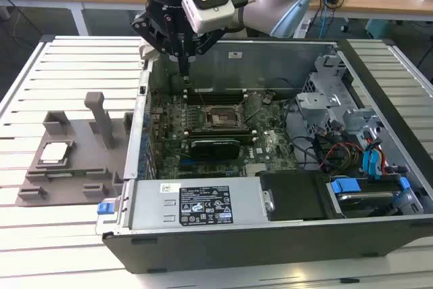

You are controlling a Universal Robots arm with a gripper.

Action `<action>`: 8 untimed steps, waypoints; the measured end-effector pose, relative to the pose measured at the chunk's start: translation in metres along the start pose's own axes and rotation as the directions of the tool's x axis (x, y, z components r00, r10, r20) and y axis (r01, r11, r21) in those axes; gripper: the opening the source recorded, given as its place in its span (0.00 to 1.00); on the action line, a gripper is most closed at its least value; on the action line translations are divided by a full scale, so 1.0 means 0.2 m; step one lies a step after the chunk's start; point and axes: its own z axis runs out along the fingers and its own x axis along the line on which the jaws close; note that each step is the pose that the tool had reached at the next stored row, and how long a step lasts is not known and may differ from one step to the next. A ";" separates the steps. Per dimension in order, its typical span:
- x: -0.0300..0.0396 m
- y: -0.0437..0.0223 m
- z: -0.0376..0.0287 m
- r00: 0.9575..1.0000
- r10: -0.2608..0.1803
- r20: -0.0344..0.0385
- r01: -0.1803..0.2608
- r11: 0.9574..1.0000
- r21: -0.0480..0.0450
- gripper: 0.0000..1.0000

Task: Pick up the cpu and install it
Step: 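Reach for the cpu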

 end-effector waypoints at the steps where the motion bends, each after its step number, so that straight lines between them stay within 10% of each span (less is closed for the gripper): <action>1: 0.005 0.000 0.001 1.000 0.000 0.000 0.000 1.000 0.000 0.11; 8: 0.123 -0.009 -0.003 1.000 0.000 0.000 0.000 1.000 0.000 0.11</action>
